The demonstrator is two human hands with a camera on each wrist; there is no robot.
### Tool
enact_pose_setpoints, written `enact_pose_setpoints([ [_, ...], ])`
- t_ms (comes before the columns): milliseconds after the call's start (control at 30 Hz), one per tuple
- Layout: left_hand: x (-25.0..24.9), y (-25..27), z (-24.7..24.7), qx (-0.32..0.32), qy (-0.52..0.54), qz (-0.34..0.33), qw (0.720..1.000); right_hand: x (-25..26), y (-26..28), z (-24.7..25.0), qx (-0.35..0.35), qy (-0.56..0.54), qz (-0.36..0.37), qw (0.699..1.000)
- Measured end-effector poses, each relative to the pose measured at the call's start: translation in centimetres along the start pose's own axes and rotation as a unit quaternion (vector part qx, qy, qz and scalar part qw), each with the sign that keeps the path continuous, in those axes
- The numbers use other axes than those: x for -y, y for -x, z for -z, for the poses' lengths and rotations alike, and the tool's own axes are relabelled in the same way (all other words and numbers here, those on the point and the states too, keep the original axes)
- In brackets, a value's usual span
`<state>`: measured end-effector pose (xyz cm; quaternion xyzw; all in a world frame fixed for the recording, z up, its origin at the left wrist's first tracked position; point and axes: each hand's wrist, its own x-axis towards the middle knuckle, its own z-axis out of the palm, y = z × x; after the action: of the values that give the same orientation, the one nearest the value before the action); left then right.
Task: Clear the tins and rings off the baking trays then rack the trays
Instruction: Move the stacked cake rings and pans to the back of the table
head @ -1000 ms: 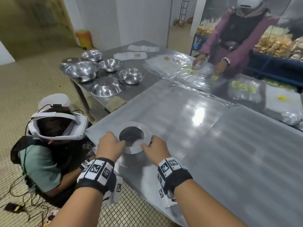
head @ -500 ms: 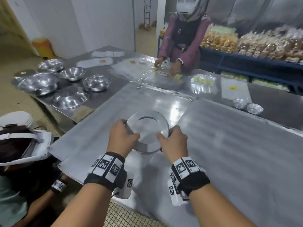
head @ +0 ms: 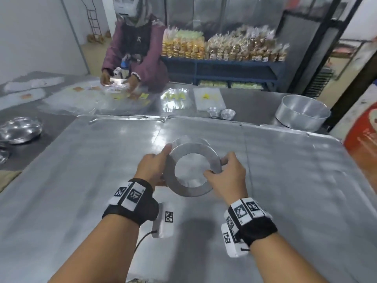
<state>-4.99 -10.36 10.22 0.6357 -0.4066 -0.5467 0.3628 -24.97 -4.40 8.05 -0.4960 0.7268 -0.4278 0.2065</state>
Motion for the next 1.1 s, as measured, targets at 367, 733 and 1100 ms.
enact_pose_setpoints([
  [367, 1.5, 2.7, -10.0, 0.292, 0.018, -0.018, 0.956, -9.1, 2.2, 10.2, 0.032, -0.103, -0.036, 0.994],
  [733, 3.5, 6.5, -18.4, 0.355, 0.089, -0.023, 0.930, -14.9, 5.3, 15.5, -0.100, -0.214, -0.139, 0.962],
  [1100, 7.2, 9.3, -24.5, 0.316, 0.032, -0.044, 0.947, -18.7, 7.6, 19.4, -0.160, -0.188, -0.155, 0.957],
])
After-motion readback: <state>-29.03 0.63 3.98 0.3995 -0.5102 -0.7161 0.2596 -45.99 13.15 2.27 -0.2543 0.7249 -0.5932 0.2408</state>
